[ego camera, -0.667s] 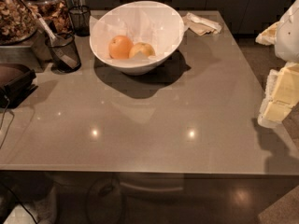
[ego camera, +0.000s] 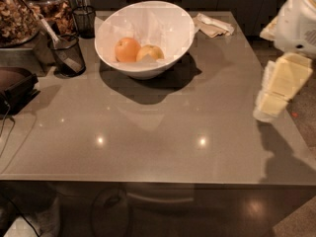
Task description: Pick apple from white bowl
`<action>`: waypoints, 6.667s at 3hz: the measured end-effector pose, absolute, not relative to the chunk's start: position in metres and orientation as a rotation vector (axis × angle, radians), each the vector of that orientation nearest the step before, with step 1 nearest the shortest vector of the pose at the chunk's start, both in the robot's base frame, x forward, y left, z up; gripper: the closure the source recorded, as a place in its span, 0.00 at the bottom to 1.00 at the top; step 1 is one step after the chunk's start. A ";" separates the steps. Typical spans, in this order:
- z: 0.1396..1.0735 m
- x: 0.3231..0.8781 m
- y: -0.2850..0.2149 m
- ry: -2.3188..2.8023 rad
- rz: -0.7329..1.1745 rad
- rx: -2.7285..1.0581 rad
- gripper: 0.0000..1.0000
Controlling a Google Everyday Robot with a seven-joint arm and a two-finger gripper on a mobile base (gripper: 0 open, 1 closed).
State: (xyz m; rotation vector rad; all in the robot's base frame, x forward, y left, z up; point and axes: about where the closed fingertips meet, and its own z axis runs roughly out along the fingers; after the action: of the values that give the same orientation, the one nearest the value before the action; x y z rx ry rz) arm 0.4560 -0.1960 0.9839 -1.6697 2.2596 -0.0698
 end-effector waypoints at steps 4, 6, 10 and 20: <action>0.996 0.521 -0.132 2.266 0.012 -1.610 0.00; 1.017 0.573 -0.109 2.236 0.069 -1.561 0.00; 1.016 0.650 -0.051 2.118 0.073 -1.596 0.00; 0.880 0.718 0.002 2.251 0.272 -1.778 0.24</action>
Offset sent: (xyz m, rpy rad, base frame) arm 0.0230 0.0286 0.0034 -0.0001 0.0331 -0.0052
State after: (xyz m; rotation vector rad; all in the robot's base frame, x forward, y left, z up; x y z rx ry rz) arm 0.7180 0.0017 0.8804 -1.7783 2.2506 0.2720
